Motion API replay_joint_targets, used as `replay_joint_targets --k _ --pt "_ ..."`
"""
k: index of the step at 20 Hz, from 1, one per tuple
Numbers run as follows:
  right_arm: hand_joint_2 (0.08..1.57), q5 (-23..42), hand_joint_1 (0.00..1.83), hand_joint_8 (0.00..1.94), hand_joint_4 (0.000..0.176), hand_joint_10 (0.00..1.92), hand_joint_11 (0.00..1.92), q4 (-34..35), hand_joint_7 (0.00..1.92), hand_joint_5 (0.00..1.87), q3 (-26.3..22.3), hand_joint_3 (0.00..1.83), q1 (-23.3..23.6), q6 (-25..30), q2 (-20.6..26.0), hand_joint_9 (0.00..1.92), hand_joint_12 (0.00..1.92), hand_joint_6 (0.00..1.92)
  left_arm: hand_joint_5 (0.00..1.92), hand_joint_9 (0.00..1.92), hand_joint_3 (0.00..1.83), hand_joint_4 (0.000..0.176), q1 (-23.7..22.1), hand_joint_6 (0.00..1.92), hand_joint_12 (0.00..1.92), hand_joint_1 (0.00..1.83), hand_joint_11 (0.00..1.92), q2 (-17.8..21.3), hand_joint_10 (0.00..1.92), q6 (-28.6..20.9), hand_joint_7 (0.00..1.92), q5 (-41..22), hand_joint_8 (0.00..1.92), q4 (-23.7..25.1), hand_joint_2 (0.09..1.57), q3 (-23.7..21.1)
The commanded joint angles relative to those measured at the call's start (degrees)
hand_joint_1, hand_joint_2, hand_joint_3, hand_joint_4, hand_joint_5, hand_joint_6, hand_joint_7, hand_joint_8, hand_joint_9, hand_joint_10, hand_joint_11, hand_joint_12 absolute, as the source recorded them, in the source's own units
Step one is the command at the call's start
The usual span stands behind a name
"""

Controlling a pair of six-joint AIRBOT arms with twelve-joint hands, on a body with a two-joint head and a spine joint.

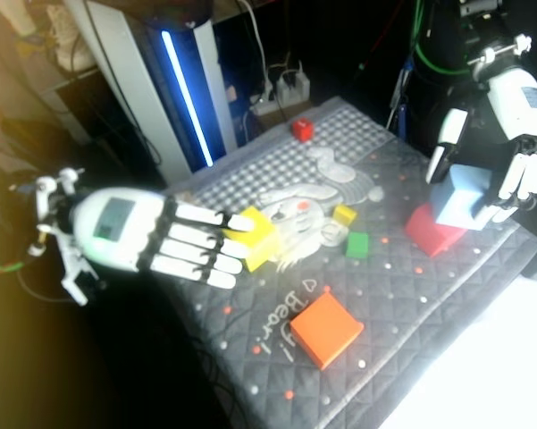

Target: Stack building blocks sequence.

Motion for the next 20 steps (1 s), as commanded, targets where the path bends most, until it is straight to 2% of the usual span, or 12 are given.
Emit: replay_joint_targets --k 1,2,3,4,6,7,9,10,11,15,17,20 --pt "1.12 6.9 0.70 0.01 0.129 0.01 0.33 1.4 0.30 0.26 0.4 0.00 0.8 0.2 0.0 0.31 0.05 0.00 0.61 0.93 0.00 0.000 -0.2 0.01 1.51 1.37 0.78 -0.2 1.02 0.1 1.05 -5.5 0.90 -0.4 1.06 0.3" --pt "1.12 6.9 0.67 0.01 0.129 0.01 0.34 1.4 0.30 0.26 0.4 0.00 0.9 0.2 0.0 0.33 0.05 0.00 0.58 0.91 0.00 0.000 -0.1 0.00 1.54 1.37 0.78 -0.3 1.05 0.1 1.03 -5.4 0.94 -0.4 1.07 0.3" --pt "1.12 6.9 0.64 0.01 0.118 0.01 0.35 1.4 0.31 0.25 0.4 0.00 0.9 0.2 0.0 0.34 0.05 0.00 0.56 0.84 0.00 0.000 -0.1 0.00 1.56 1.26 0.73 -0.3 1.12 0.1 0.87 -5.3 0.66 -0.4 1.00 0.3" --pt "1.13 6.9 0.66 0.00 0.127 0.00 0.34 1.4 0.29 0.24 0.4 0.00 0.9 0.2 -0.1 0.32 0.04 0.00 0.52 0.74 0.00 0.000 0.0 0.00 1.48 1.19 0.66 -0.3 1.08 0.1 0.82 -5.2 0.45 -0.2 0.97 0.3" --pt "1.13 6.9 0.66 0.00 0.128 0.00 0.35 1.4 0.29 0.25 0.5 0.00 0.9 0.2 -0.1 0.33 0.04 0.00 0.49 0.70 0.00 0.014 0.0 0.00 1.46 1.13 0.61 -0.3 1.02 0.2 0.80 -5.0 0.36 -0.1 0.98 0.2" --pt "1.12 6.9 0.64 0.00 0.130 0.00 0.35 1.4 0.29 0.24 0.5 0.00 1.0 0.2 -0.1 0.32 0.04 0.00 0.41 0.68 0.00 0.058 0.0 0.00 1.35 1.01 0.56 -0.3 0.77 0.2 0.75 -5.0 0.14 -0.1 0.97 0.2" --pt "1.11 6.9 0.62 0.00 0.129 0.00 0.36 1.4 0.30 0.24 0.5 0.00 1.0 0.2 -0.1 0.33 0.04 0.00 0.32 0.69 0.00 0.118 0.0 0.00 1.31 0.93 0.52 -0.4 0.53 0.2 0.69 -4.9 0.01 0.0 0.96 0.3" --pt "1.11 6.9 0.63 0.01 0.124 0.01 0.36 1.4 0.31 0.25 0.5 0.00 1.0 0.2 -0.1 0.34 0.04 0.00 0.30 0.69 0.00 0.132 0.0 0.00 1.28 0.92 0.50 -0.4 0.45 0.2 0.65 -4.9 0.00 0.0 0.95 0.3" --pt "1.11 6.9 0.63 0.01 0.124 0.01 0.36 1.4 0.31 0.25 0.5 0.00 1.0 0.2 -0.1 0.34 0.04 0.00 0.30 0.69 0.00 0.132 0.0 0.00 1.28 0.92 0.50 -0.4 0.45 0.2 0.65 -4.9 0.00 0.0 0.95 0.3" --pt "1.09 6.9 0.63 0.00 0.115 0.01 0.39 1.4 0.31 0.25 0.5 0.00 1.1 0.2 -0.1 0.35 0.05 0.00 0.24 0.69 0.00 0.173 0.0 0.00 1.25 0.88 0.47 -0.4 0.27 0.4 0.57 -4.8 0.00 0.1 0.93 0.2" --pt "1.08 6.9 0.60 0.00 0.113 0.00 0.39 1.4 0.28 0.22 0.5 0.00 1.3 0.2 -0.1 0.33 0.04 0.00 0.16 0.50 0.00 0.176 0.0 0.00 1.07 0.84 0.24 -0.3 0.05 1.4 0.40 -4.9 0.00 0.0 0.90 0.0" --pt "1.08 6.9 0.63 0.00 0.121 0.00 0.31 1.4 0.24 0.21 0.5 0.00 1.4 0.2 -0.1 0.25 0.01 0.00 0.04 0.33 0.00 0.176 -0.1 0.00 0.99 0.80 0.05 -0.1 0.00 1.6 0.24 -5.4 0.00 -0.1 0.89 -0.4"
